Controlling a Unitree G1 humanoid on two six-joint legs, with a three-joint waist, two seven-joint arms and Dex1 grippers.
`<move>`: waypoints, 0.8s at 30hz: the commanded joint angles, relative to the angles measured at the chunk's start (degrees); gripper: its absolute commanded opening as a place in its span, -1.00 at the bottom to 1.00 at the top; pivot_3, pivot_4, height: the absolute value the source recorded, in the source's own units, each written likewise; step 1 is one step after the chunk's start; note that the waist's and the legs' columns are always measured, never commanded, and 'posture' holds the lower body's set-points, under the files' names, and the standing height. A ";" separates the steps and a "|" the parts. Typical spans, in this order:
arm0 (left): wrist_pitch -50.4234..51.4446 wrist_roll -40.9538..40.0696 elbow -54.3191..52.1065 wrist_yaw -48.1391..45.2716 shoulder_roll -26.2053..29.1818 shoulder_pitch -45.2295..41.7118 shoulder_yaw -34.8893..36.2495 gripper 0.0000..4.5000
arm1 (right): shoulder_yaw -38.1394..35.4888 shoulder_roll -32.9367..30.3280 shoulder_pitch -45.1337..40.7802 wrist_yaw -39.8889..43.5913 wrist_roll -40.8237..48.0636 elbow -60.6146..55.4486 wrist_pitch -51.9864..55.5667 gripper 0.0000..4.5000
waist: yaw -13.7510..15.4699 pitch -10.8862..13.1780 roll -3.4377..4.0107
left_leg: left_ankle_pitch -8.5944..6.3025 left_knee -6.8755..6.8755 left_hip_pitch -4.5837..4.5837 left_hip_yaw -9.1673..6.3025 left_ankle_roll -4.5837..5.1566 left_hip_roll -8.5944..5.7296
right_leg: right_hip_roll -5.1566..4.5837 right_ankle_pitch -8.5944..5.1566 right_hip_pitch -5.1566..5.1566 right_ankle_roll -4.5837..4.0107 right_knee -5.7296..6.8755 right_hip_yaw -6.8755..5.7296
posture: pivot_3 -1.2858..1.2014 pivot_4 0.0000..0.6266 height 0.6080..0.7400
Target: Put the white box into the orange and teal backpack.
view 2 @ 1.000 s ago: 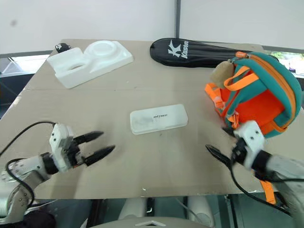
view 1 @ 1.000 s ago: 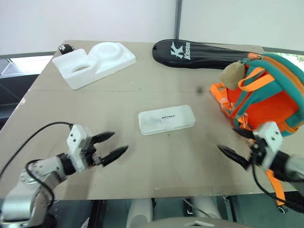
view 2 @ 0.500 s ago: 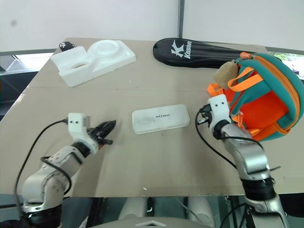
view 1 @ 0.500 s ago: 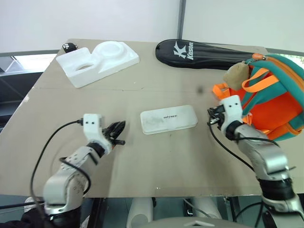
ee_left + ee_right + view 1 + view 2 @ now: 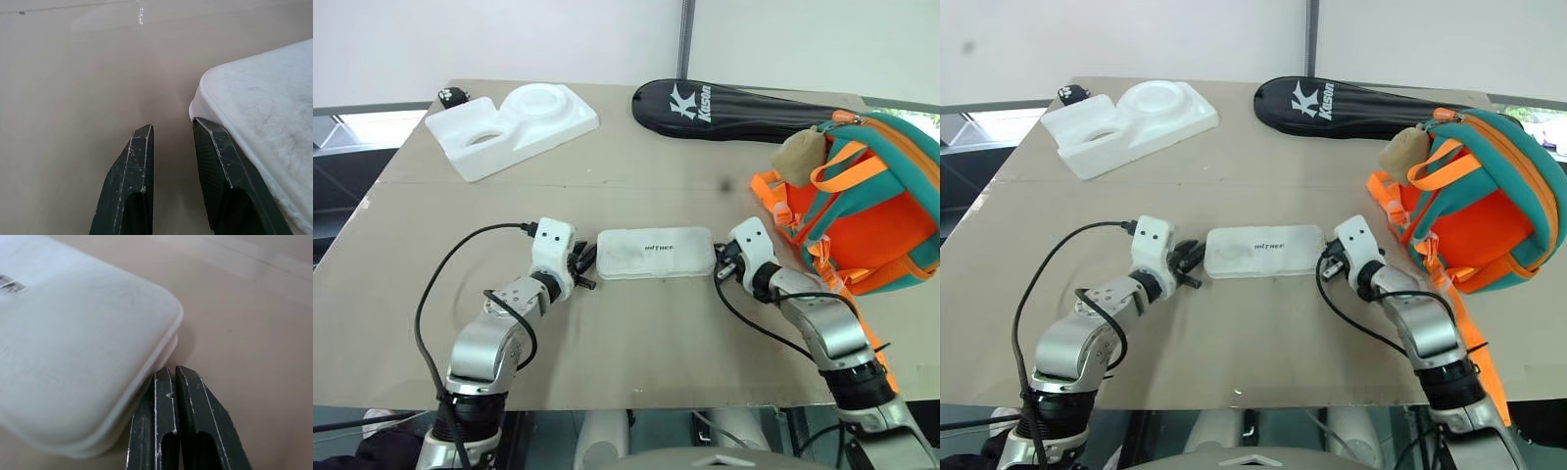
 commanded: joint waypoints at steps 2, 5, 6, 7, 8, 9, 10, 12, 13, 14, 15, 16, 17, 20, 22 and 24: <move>-2.66 1.61 -2.37 -3.46 0.66 1.12 -2.19 -0.43 | -2.64 -1.87 6.35 0.71 2.28 -11.16 3.41 -1.00 | 0.11 -0.01 0.02 | 0.00 0.00 0.01 -0.02 0.00 0.01 | 0.00 -0.01 0.00 -0.01 0.01 -0.01 | 0.03 -0.52 1.00; 0.39 -2.73 -3.42 -4.84 -0.85 2.86 0.60 -0.43 | -3.87 -3.68 9.57 -0.06 0.52 -11.75 2.67 -1.00 | 0.13 -0.02 0.02 | 0.00 0.00 0.00 0.00 0.00 0.01 | -0.01 -0.01 0.00 -0.01 0.00 0.00 | 0.03 -0.52 1.00; 2.70 -5.75 -3.91 -4.94 -1.87 3.26 2.93 -0.43 | -4.05 -3.97 9.75 -0.12 0.22 -11.50 2.27 -1.00 | 0.10 -0.02 0.02 | 0.00 0.02 0.01 0.00 0.00 0.00 | -0.02 -0.04 0.01 -0.07 0.00 0.00 | 0.03 -0.52 1.00; 3.66 -6.52 -4.11 -6.25 -0.55 3.77 4.20 -0.26 | -4.43 -3.94 9.51 -0.32 0.19 -11.26 2.12 -1.00 | 0.05 -0.03 0.00 | 0.00 0.04 0.03 0.06 0.00 0.00 | -0.05 -0.11 0.01 -0.19 0.00 0.03 | 0.03 -0.52 1.00; 4.67 -7.26 -3.98 -7.13 0.78 4.09 6.06 -0.09 | -4.77 -3.95 9.22 -0.43 0.28 -11.07 2.05 -1.00 | 0.01 -0.04 -0.01 | 0.00 0.08 0.03 0.05 0.00 0.01 | -0.05 -0.12 0.01 -0.21 0.01 0.02 | 0.03 -0.52 1.00; 5.44 -7.88 -3.64 -7.75 2.02 4.18 7.91 0.07 | -4.98 -3.98 8.99 -0.31 0.41 -10.98 2.09 -1.00 | 0.02 -0.04 -0.02 | 0.00 0.09 0.07 0.05 0.00 0.01 | -0.05 -0.13 0.02 -0.21 0.03 0.02 | 0.03 -0.52 1.00; 6.31 -8.85 -3.07 -8.95 3.67 4.27 9.88 0.23 | -5.19 -4.15 8.87 -0.03 0.50 -10.86 2.07 -1.00 | -0.02 -0.04 -0.01 | 0.00 0.09 0.09 0.04 0.00 0.01 | -0.04 -0.13 0.02 -0.22 0.05 0.02 | 0.03 -0.52 1.00; 8.03 -10.87 -0.51 -13.73 9.69 4.97 14.71 0.70 | -5.77 -5.10 8.78 0.95 0.57 -10.32 1.60 -1.00 | -0.25 -0.04 -0.02 | 0.00 0.07 0.12 0.03 0.00 0.03 | -0.01 -0.14 0.02 -0.23 0.07 0.01 | 0.03 -0.52 1.00; 9.43 -12.48 0.66 -16.66 12.71 5.27 16.75 0.87 | -5.95 -5.67 8.77 1.65 0.63 -9.98 1.16 -1.00 | -0.42 -0.04 -0.01 | 0.00 0.06 0.12 0.03 0.00 0.04 | 0.01 -0.14 0.00 -0.24 0.08 0.01 | 0.03 -0.52 1.00; 10.37 -13.76 1.44 -18.54 14.69 5.45 17.93 0.98 | -6.03 -6.03 8.77 2.12 0.68 -9.74 0.84 -1.00 | -0.40 -0.02 0.02 | 0.00 0.01 0.12 0.05 0.00 0.05 | 0.02 -0.14 -0.03 -0.24 0.07 0.02 | 0.03 -0.52 1.00; 12.26 -15.33 2.16 -20.45 16.66 5.47 18.76 0.98 | -6.08 -6.36 8.72 2.63 0.91 -9.65 0.71 -1.00 | -0.32 -0.02 0.03 | 0.00 -0.02 0.12 0.06 0.00 0.05 | 0.01 -0.15 -0.05 -0.24 0.05 0.02 | 0.03 -0.52 1.00; 18.99 -19.33 3.61 -22.67 19.58 4.32 20.26 0.98 | -6.22 -6.85 8.33 3.31 1.03 -9.35 0.44 -1.00 | -0.18 -0.02 0.02 | 0.00 -0.04 0.11 0.08 0.00 0.04 | -0.01 -0.15 -0.05 -0.24 0.04 0.02 | 0.03 -0.52 1.00; 23.94 -22.19 4.67 -24.16 21.65 3.40 21.29 0.98 | -6.32 -7.16 8.01 3.76 1.09 -9.15 0.29 -1.00 | -0.05 -0.01 0.03 | -0.01 -0.04 0.07 0.09 -0.01 0.04 | -0.02 -0.15 -0.04 -0.23 -0.01 0.01 | 0.03 -0.52 1.00; 43.71 -33.68 16.39 -31.40 25.96 -8.11 21.78 0.98 | -6.26 -8.54 5.60 6.80 1.49 -7.19 -1.04 -1.00 | 0.22 0.04 0.03 | 0.00 0.02 -0.02 0.02 0.00 0.01 | -0.08 -0.16 -0.05 -0.22 -0.02 -0.09 | 0.03 -0.52 1.00; 49.15 -33.75 22.07 -29.60 24.20 -14.28 21.04 0.98 | -6.05 -8.91 4.64 7.96 1.65 -6.41 -1.45 -1.00 | 0.61 0.08 0.02 | 0.00 0.12 0.00 -0.06 0.01 -0.01 | -0.09 -0.17 -0.03 -0.19 0.00 -0.19 | 0.03 -0.52 1.00; 51.64 -32.56 24.57 -27.26 21.40 -17.94 19.26 0.98 | -5.16 -9.21 3.64 8.72 1.11 -5.51 -1.81 -1.00 | 0.33 0.04 0.03 | 0.01 0.15 0.10 -0.09 0.01 0.00 | -0.07 -0.16 0.05 -0.19 0.02 -0.19 | 0.03 -0.52 1.00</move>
